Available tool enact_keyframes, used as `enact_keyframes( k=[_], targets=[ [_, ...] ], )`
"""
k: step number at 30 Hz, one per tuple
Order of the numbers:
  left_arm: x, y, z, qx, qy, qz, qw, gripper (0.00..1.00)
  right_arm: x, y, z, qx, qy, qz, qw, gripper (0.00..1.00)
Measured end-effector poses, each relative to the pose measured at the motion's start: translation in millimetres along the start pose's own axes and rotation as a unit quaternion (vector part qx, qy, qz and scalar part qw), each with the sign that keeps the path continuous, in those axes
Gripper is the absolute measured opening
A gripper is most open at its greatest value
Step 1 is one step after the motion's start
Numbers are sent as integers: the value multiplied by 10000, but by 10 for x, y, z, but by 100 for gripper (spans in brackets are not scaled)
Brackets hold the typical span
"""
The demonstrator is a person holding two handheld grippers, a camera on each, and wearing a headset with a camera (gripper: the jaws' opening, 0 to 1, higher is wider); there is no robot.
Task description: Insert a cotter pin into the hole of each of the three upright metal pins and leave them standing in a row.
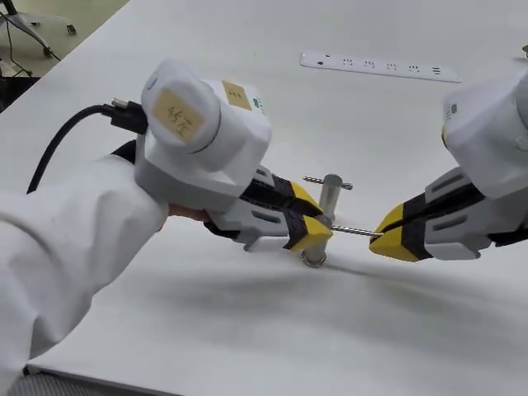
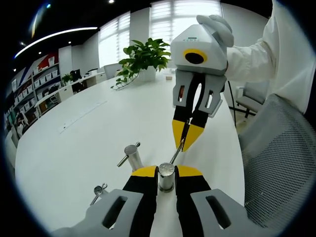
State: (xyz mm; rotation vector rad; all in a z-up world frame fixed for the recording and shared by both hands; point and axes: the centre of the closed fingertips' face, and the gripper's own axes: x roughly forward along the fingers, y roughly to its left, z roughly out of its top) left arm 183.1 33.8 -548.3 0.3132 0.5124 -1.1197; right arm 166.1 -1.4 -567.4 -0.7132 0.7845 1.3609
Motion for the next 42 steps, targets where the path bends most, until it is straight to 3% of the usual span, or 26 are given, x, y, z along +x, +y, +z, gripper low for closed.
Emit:
enact_keyframes(
  k=[18,42],
  targets=[
    [21,10,-10,-53,34,30,10000,10,127,-30,90,-43,-38,45,10000,0],
    [56,15,-17,-33,93,-20,9999,10,269,-74,232,-459,-124,176,9987,0]
  ],
)
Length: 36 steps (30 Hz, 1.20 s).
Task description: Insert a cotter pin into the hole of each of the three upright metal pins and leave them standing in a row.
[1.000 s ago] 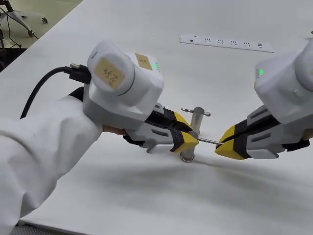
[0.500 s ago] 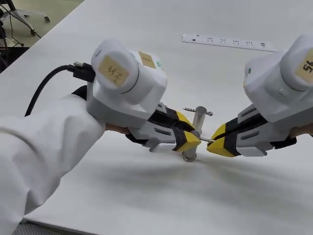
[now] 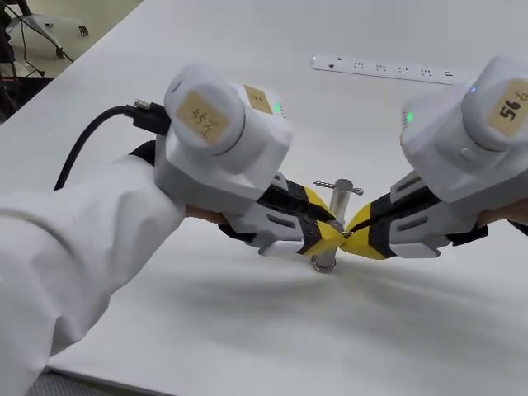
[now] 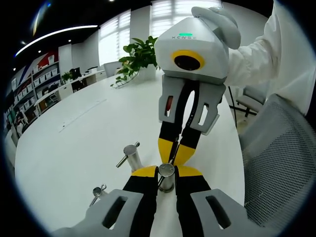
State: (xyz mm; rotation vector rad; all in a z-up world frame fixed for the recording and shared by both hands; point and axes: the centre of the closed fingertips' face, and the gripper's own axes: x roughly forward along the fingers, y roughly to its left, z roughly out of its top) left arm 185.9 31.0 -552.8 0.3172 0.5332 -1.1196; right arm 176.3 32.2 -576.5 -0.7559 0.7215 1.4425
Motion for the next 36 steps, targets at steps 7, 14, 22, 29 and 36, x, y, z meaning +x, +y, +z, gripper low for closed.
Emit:
enact_keyframes(
  k=[7,14,22,29,36],
  targets=[
    [7,12,4,4,8,4,10000,10,20,-21,-17,-197,30,36,9998,0],
    [10,19,5,-24,6,4,10000,10,31,-24,-4,-122,-146,76,9998,0],
    [10,17,6,-169,0,27,9999,10,8,4,13,93,-315,45,9995,4],
    [-66,10,76,-228,-263,38,9994,14,-30,5,39,280,-479,-38,9985,9],
    [-267,102,125,-152,-523,379,9978,34,-39,9,71,308,-635,-83,9975,11]
  ],
)
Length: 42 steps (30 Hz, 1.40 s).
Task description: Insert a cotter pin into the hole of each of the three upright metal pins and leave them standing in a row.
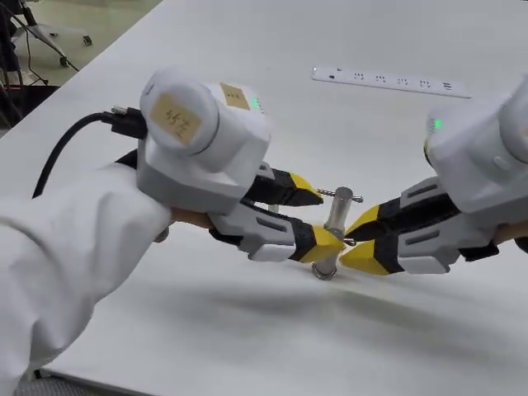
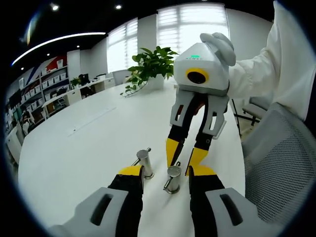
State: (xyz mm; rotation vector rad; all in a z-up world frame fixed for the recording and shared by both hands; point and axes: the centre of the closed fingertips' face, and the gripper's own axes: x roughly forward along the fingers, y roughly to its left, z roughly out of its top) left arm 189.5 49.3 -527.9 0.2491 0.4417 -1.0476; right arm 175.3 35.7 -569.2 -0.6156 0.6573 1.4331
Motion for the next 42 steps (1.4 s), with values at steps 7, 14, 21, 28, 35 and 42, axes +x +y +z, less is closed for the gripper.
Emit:
enact_keyframes(
  k=[7,14,21,28,35,42],
  targets=[
    [-154,-135,-13,-228,-143,-120,9996,61,30,19,76,53,-126,-52,9999,11],
    [-211,-176,-44,-497,-322,-44,9982,82,70,36,111,95,-193,-11,9998,12],
    [-240,-259,-157,-868,-378,-159,9954,94,106,11,93,145,-146,-67,9998,11],
    [-225,-363,-246,-837,-164,-283,9960,99,138,14,101,142,-169,-53,9997,10],
    [-222,-335,-282,-708,-58,-196,9973,99,140,7,95,-66,-128,-53,9999,9],
    [-246,-283,-278,-714,-76,-18,9974,98,138,4,87,-25,-122,-105,9999,8]
  ],
)
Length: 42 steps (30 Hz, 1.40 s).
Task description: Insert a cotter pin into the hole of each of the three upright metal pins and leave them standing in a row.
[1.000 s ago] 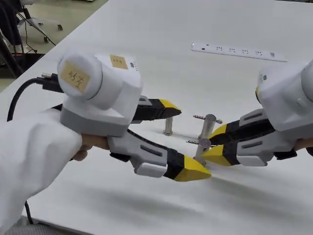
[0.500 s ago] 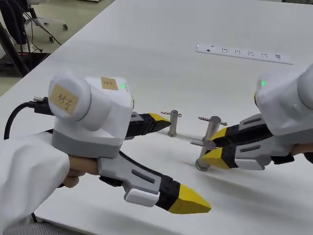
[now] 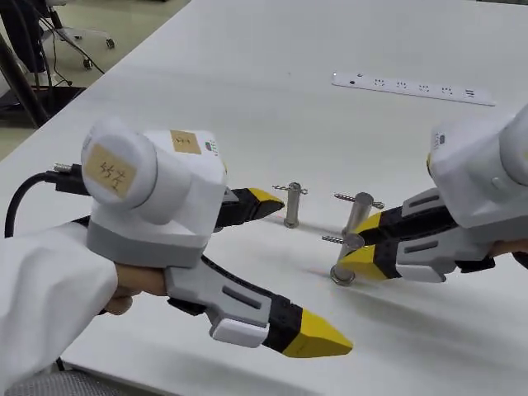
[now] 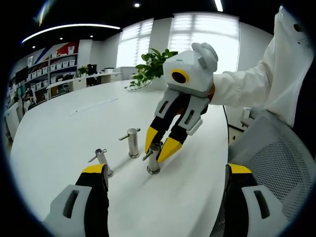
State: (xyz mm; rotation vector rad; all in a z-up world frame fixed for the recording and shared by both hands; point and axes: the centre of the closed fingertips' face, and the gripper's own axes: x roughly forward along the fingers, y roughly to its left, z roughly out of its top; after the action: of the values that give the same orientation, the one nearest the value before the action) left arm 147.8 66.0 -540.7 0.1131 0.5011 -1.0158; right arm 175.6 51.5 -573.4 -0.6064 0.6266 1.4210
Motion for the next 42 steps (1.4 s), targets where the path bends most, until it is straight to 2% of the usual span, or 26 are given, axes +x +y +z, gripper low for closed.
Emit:
enact_keyframes(
  k=[3,5,7,10,14,19,22,25,27,29,31,35,42],
  targets=[
    [-9,15,4,7,4,47,10000,98,-13,13,-17,-67,29,13,10000,7],
    [-14,14,16,2,-13,57,10000,98,-68,43,-9,-29,-66,125,9999,7],
    [-16,7,21,16,-11,56,10000,98,-137,52,-9,-143,-110,137,9997,7],
    [-1,-30,1,115,70,-3,9999,98,-234,31,-41,-164,-104,148,9997,7],
    [18,-51,7,88,66,-25,9999,98,-344,-6,-116,-129,-113,186,9997,7],
    [28,-58,-8,85,110,-18,9999,98,-482,-181,-251,-121,-55,15,9999,7],
    [25,28,-30,-78,177,207,9996,98,-547,-313,-312,-62,-30,-159,9998,7],
    [14,90,-37,-53,194,340,9992,99,-576,-432,-374,-31,-9,-291,9996,7],
    [12,94,-36,-81,198,334,9992,99,-598,-490,-402,-34,-19,-321,9995,7],
    [18,93,-34,-120,201,320,9992,99,-612,-520,-414,-10,-75,-282,9996,7],
    [28,90,-35,-114,214,310,9992,99,-622,-547,-442,9,-77,-126,9999,7],
    [50,61,-64,-71,301,245,9992,95,-592,-588,-467,-74,-58,-118,9999,7],
    [32,47,-99,-128,369,214,9990,95,-571,-655,-510,-211,-24,-58,9998,7]
  ],
)
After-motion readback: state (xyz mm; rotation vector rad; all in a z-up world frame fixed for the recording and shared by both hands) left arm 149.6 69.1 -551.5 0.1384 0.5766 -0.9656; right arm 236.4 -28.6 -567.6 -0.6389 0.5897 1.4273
